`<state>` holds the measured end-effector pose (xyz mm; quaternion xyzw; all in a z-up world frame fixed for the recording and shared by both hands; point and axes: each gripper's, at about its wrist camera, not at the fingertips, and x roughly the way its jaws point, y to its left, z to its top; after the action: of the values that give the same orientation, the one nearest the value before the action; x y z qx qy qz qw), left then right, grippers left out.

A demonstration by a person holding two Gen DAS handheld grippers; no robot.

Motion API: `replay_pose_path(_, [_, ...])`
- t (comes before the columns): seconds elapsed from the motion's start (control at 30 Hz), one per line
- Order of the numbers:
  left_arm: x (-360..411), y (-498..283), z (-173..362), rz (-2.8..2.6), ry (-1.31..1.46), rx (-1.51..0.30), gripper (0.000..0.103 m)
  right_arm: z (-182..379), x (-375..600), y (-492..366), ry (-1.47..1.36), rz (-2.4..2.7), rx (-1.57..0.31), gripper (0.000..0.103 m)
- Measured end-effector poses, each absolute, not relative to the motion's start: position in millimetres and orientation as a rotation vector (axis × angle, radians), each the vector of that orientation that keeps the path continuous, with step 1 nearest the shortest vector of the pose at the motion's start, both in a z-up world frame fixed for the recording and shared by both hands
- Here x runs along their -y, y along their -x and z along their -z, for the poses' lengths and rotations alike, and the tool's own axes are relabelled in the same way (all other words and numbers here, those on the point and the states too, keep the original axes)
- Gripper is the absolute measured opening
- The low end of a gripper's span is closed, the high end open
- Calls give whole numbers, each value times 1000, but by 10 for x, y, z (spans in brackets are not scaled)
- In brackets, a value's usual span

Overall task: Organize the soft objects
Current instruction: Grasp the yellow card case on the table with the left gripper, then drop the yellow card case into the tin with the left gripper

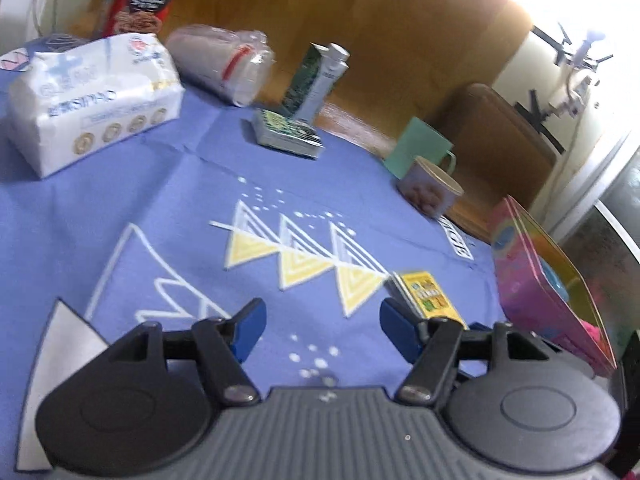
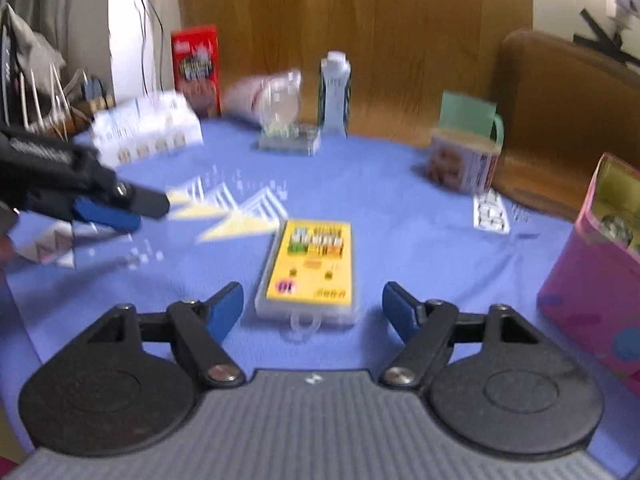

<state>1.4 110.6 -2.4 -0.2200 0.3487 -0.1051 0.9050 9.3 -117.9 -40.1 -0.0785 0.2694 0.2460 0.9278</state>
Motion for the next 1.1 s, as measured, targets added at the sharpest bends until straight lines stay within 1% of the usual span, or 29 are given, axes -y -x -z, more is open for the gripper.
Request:
replay_pose_path(0.07, [-1047,-33,42,260,469,-731,65,387,1160,-79,171,-504,-547,71])
replay_pose_path(0.1, [-1034,-31,59,281,477,-736,65,376,1155,-73,163,-510,-549,65])
replay_pose_path(0.13, [-1009,-39,65,298,483,-741,69,366,1141,-56,166,-510,-547,61])
replay_pose_path(0.23, [-948,-25,77,325,496,-749,78,364,1088,14,161,-531,-552,60])
replay_pose_path(0.3, [-929,-12,79,348,519,-761,78,364,1072,30,108,-579,-568,60])
replay_pose_path(0.37, [-927,-8,91,372,550,-775,74,362,1075,53,42,-640,-581,60])
replay_pose_path(0.4, [-929,-8,101,385,560,-783,66,359,1064,56,15,-665,-587,60])
replay_pose_path(0.43, [-914,-12,110,395,567,-793,53,357,1064,70,-17,-695,-595,60])
replay_pose_path(0.47, [-892,-21,116,401,573,-806,50,348,1058,85,-39,-718,-596,60])
replay_pose_path(0.53, [-843,-30,97,391,564,-813,39,317,1032,130,-46,-732,-579,60])
replay_pose_path(0.6, [-777,-44,33,410,554,-805,36,270,1037,181,-30,-711,-545,60])
replay_pose_path(0.8, [-256,-216,-357,497,432,-762,36,93,1317,284,-38,-623,-421,60])
replay_pose_path(0.93, [361,-436,-599,598,327,-745,35,-47,1690,353,-50,-496,-323,60])
replay_pose_path(1.1, [1257,-649,-728,722,212,-744,36,-142,2355,384,-122,-316,-262,60])
